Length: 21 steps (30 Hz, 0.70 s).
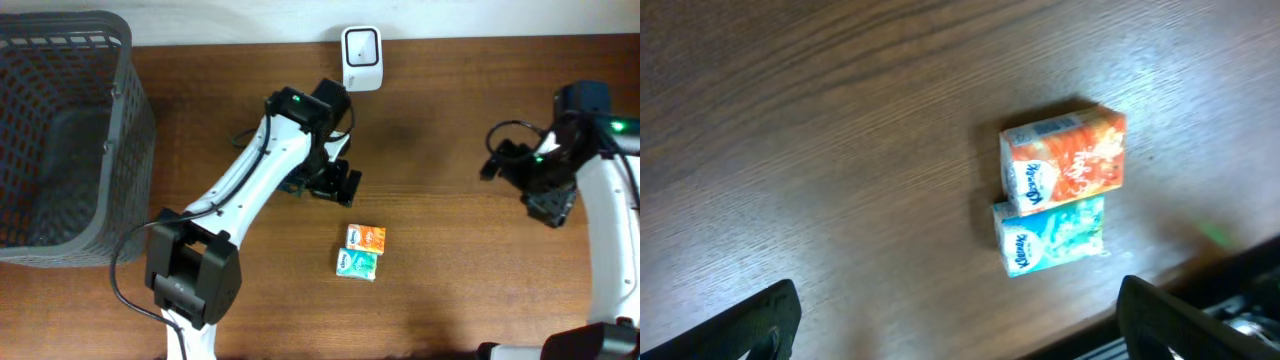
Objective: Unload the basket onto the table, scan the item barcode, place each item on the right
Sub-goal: 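Move the left gripper down over the orange Kleenex pack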
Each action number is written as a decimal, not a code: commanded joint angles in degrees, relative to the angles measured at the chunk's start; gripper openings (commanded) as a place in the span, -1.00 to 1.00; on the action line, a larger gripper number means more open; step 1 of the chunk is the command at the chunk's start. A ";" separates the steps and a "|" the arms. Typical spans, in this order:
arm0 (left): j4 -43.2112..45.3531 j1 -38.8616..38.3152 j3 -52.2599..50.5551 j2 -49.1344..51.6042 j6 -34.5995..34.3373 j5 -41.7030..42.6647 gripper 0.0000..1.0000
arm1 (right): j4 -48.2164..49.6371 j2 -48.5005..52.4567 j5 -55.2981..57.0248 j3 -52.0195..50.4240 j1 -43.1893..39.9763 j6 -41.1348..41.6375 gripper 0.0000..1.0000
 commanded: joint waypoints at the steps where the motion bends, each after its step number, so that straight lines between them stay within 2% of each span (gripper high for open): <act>1: 1.64 0.26 -1.22 0.39 0.87 -2.80 0.98 | 0.63 0.24 1.77 1.38 -7.45 -0.50 0.97; 5: 3.08 -0.15 -4.70 0.39 0.63 -2.73 0.98 | 0.59 0.26 1.33 1.36 -15.47 -0.55 0.97; 12: 5.97 -0.74 -13.77 0.39 0.72 7.02 0.99 | 0.61 0.26 1.36 1.36 -18.53 -0.55 0.97; 15: 6.97 -0.83 -15.47 0.39 1.11 9.07 0.76 | 0.59 0.26 1.36 1.36 -18.49 -0.55 0.97; 21: 9.88 -3.13 -16.06 0.39 4.31 13.88 0.54 | 0.59 0.26 1.36 1.36 -18.49 -0.55 0.97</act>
